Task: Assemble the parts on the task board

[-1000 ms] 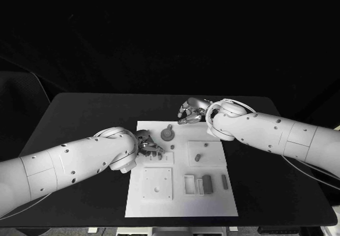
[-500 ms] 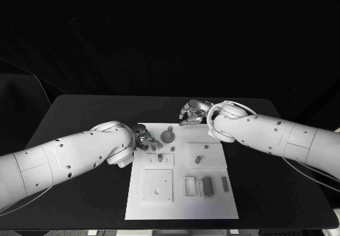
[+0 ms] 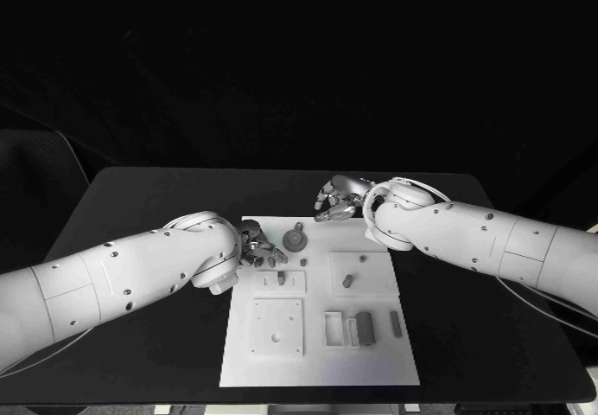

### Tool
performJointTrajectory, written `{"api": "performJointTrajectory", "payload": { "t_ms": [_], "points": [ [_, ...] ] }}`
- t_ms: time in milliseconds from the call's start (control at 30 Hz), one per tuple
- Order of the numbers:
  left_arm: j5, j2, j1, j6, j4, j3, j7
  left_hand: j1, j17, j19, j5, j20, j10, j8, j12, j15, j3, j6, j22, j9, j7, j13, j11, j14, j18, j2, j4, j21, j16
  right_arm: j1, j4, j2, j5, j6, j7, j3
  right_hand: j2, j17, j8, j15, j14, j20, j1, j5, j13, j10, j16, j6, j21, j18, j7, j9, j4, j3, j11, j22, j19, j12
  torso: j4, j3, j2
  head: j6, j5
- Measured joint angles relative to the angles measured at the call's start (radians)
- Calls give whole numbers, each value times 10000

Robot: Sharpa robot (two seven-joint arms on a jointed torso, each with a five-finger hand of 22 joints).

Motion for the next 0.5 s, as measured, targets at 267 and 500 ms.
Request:
{"api": "performJointTrajectory", "payload": {
  "t_ms": [267, 500],
  "points": [
    [-71, 71, 1, 253, -92, -13, -114, 0, 0, 0, 0, 1, 0, -45, 0, 0, 27, -93, -1, -36, 50, 0, 0, 0, -45, 0, -27, 0, 38, 0, 1, -4, 0, 2, -2, 0, 0, 15, 0, 1, 1, 0, 0, 0, 0, 0, 0, 3, 0, 36, -3, 0, 0, 0, 0, 0, 0, 0, -1, -10, 0, -10, 12],
    [-142, 302, 2, 589, -211, -75, -167, 190, 1, 33, -40, -31, 0, -162, 68, 0, 120, -144, 17, -107, 70, -10, 0, 0, -64, 23, -120, 0, 108, 0, 13, -1, 0, 8, -9, 0, 0, 15, 0, 2, 2, 0, 0, 0, 0, -1, 0, 6, 0, 34, -6, 0, 0, 0, 1, 0, 0, 0, -3, -11, 4, -45, 8]
  ]
}}
